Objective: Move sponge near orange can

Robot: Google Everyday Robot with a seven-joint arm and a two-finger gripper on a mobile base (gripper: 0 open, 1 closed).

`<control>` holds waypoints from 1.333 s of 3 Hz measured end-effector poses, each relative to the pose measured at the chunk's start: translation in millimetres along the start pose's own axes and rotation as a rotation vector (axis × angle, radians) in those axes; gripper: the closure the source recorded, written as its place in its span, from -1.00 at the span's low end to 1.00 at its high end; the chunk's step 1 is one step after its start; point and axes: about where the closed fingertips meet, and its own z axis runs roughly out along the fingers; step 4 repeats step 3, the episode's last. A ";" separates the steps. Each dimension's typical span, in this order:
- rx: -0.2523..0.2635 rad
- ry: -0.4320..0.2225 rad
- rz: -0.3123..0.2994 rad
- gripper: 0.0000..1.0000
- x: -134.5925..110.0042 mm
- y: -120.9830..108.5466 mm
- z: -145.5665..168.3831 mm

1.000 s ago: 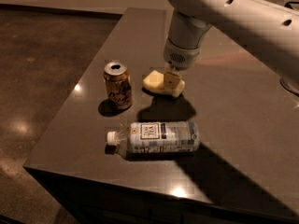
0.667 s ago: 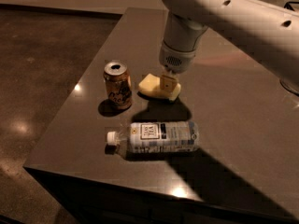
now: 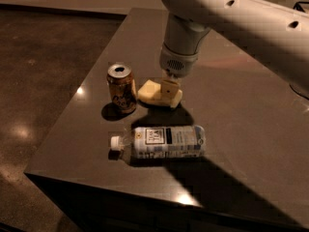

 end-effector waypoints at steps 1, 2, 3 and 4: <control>0.001 -0.001 -0.001 -0.69 -0.7 0.1 0.4; 0.003 -0.003 -0.002 -1.00 -1.5 0.2 0.8; 0.003 -0.003 -0.002 -1.00 -1.5 0.2 0.8; 0.003 -0.003 -0.002 -1.00 -1.5 0.2 0.8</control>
Offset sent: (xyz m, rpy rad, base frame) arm 0.0002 0.0007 -0.0002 0.0006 -0.0017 0.0009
